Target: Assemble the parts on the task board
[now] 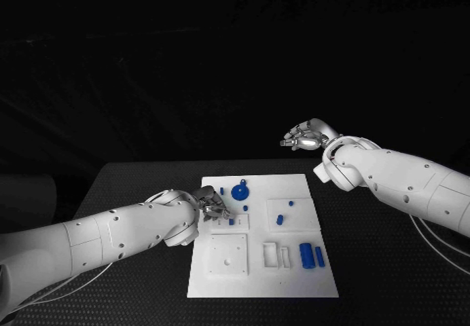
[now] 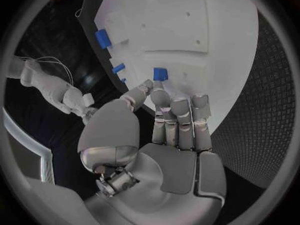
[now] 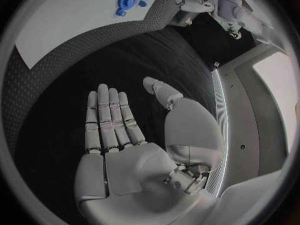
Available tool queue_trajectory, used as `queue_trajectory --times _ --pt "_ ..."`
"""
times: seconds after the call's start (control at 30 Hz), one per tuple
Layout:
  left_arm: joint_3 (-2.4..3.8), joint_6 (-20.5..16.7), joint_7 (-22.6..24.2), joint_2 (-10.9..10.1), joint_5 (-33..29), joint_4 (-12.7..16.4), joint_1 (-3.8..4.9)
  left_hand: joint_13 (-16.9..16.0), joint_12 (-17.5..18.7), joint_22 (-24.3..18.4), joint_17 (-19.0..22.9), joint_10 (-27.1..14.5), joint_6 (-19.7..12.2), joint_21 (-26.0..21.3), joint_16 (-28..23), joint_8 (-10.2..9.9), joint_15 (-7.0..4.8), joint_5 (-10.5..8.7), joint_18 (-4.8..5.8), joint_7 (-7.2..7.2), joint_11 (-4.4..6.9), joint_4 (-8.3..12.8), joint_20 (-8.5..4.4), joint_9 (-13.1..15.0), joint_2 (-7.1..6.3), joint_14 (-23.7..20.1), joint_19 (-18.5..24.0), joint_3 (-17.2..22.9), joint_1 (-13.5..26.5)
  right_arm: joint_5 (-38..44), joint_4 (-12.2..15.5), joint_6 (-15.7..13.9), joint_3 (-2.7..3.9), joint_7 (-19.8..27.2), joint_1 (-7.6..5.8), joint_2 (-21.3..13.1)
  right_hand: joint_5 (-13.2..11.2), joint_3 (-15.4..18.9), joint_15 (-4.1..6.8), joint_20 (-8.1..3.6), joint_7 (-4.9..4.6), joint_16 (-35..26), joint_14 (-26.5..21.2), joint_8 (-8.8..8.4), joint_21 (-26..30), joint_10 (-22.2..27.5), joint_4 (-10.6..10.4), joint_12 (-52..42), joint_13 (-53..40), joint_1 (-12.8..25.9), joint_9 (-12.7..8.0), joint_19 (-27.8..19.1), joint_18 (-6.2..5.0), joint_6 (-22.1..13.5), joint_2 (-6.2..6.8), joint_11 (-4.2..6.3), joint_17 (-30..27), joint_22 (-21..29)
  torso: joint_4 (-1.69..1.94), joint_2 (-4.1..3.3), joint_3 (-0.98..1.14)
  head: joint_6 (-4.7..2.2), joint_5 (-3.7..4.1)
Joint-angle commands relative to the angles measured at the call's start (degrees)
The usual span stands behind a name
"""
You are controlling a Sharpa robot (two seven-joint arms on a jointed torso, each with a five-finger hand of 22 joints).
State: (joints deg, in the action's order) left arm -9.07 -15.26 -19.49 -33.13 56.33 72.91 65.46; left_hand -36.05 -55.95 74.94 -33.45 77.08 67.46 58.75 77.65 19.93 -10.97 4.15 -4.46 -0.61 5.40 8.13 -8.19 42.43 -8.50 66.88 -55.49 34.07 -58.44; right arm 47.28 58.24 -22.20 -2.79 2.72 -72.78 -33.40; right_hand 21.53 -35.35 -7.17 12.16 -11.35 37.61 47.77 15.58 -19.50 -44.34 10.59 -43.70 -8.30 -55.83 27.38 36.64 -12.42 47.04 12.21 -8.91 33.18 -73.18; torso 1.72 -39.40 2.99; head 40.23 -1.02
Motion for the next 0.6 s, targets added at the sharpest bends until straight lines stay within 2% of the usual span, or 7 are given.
queue_trajectory --times 0.03,0.6 --pt "0.01 0.7 0.6 0.2 0.4 -0.3 0.01 0.0 0.0 0.2 0.0 0.3 0.4 -0.2 0.2 -0.2 -0.32 -0.18 0.87 0.06 0.3 0.5 -6.25 0.1 0.45 0.4 -0.3 0.0 -0.4 0.0 0.0 0.5 0.02 0.6 0.02 0.0 0.2 0.3 0.04 -0.08 -0.08 0.1 -0.3 0.37 0.2 0.3 -0.1 -0.2 0.1 0.4 -0.1 -0.4 0.03 -0.2 -0.09 -0.23 -0.1 -0.1 -0.02 -0.01 -0.03 0.07 0.01" --pt "-0.09 1.4 0.6 0.9 2.1 -1.7 -0.14 -0.1 0.1 0.4 0.0 0.5 0.5 -0.3 0.2 -0.5 -0.42 -0.45 0.92 0.12 0.38 1.9 -6.38 0.1 0.11 0.5 -0.6 0.3 -1.9 -0.1 0.1 0.5 0.02 0.6 0.02 0.0 0.3 0.3 0.03 -0.06 -0.09 0.1 -0.4 0.37 0.3 0.3 -0.2 -0.3 0.2 0.5 -0.1 -0.4 0.02 -0.2 -0.15 -0.24 -0.1 -0.2 0.02 0.03 0.0 0.41 0.16"
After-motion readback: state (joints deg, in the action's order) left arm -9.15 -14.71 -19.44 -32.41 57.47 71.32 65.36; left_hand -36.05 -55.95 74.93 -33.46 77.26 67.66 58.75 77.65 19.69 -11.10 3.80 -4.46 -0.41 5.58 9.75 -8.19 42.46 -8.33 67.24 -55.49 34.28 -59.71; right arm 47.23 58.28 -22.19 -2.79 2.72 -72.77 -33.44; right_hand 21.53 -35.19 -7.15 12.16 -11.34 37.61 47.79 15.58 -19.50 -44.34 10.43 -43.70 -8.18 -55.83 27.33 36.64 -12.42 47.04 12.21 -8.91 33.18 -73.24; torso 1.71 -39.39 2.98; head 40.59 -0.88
